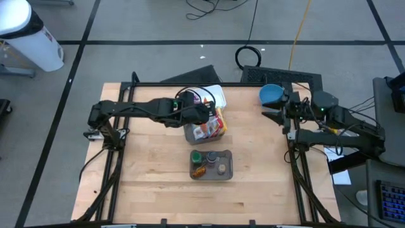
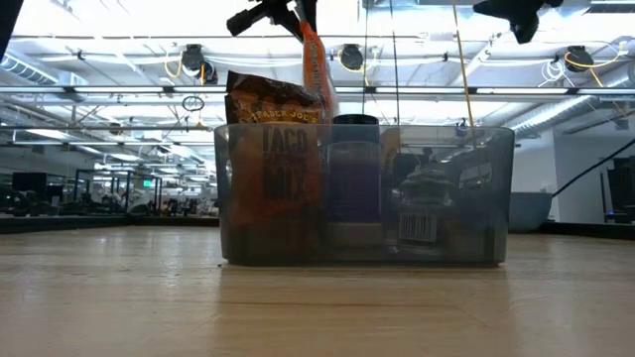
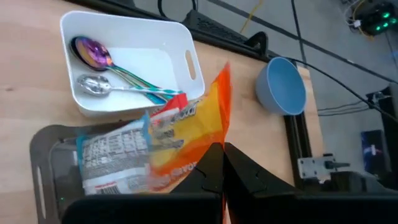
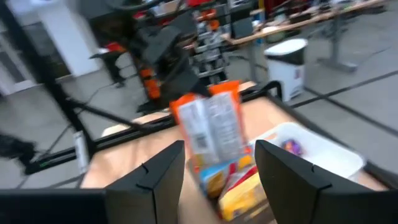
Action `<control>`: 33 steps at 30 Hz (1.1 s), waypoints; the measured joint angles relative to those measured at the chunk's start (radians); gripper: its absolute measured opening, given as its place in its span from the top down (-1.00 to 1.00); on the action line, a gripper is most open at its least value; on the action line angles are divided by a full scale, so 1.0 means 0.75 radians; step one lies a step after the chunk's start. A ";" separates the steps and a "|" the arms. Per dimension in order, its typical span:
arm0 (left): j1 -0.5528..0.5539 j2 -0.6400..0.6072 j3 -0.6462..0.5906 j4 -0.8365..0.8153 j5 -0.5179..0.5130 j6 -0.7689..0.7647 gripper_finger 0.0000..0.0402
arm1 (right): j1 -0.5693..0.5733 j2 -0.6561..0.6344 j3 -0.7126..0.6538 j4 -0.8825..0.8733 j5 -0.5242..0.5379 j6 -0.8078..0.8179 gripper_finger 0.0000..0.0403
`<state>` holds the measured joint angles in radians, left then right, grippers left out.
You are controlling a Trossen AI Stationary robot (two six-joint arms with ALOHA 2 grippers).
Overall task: Pick & Place Food Item
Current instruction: Put the orange noodle pack into the top black bin
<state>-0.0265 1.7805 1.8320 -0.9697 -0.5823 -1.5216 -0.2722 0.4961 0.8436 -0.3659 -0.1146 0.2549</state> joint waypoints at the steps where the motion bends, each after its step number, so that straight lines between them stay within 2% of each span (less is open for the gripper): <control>1: 0.000 0.001 0.000 -0.003 -0.007 -0.004 1.00 | 0.000 -0.014 -0.011 -0.009 -0.028 0.005 0.07; 4: 0.000 0.001 0.000 -0.008 -0.019 -0.008 1.00 | 0.000 -0.037 -0.030 -0.015 -0.098 0.009 0.09; 14: -0.008 -0.011 0.000 -0.122 -0.032 -0.041 1.00 | -0.001 -0.044 -0.032 -0.017 -0.098 -0.007 0.15; 25: -0.113 -0.012 0.000 -0.481 -0.139 -0.388 1.00 | -0.001 -0.044 -0.032 -0.017 -0.098 -0.042 0.15; 33: -0.075 -0.011 0.000 -0.489 -0.135 -0.354 1.00 | -0.001 -0.034 -0.031 -0.017 -0.098 -0.087 0.15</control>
<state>-0.0830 1.7721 1.8320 -1.3365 -0.6832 -1.7870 -0.2726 0.4709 0.8207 -0.3790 -0.1883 0.1898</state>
